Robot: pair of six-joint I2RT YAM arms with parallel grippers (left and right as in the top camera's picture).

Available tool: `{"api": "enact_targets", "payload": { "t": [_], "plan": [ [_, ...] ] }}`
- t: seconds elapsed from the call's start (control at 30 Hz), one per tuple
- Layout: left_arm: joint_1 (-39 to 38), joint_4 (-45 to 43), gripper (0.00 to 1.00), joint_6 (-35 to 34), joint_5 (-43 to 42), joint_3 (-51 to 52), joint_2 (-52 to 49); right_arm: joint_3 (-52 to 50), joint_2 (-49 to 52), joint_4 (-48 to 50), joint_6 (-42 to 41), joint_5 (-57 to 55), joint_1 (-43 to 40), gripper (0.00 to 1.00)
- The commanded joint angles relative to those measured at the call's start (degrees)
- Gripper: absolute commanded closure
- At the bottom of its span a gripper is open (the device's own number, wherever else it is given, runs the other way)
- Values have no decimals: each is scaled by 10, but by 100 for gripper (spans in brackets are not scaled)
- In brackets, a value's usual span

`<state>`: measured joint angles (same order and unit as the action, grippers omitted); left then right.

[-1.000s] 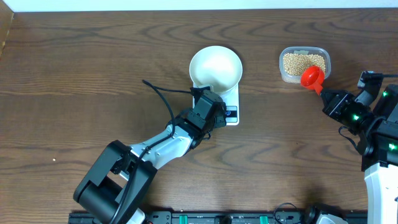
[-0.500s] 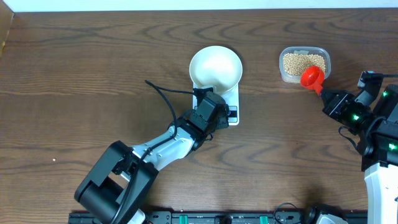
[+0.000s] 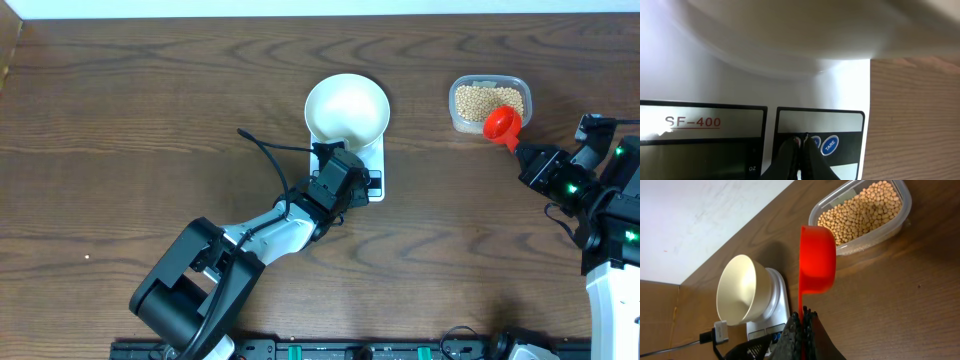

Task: Scoop item into bowl and weigh 50g on scale

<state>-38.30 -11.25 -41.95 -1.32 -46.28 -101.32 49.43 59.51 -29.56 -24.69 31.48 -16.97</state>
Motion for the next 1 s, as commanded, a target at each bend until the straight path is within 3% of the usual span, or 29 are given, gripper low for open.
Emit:
{"api": "enact_targets", "payload": {
  "t": [0.0, 0.97],
  "plan": [
    [0, -4, 93, 3, 10, 3, -12, 8, -1, 0, 12, 2, -3, 99],
    [-4, 15, 93, -12, 33, 3, -20, 8, -1, -1, 12, 2, -3, 99]
  ]
}}
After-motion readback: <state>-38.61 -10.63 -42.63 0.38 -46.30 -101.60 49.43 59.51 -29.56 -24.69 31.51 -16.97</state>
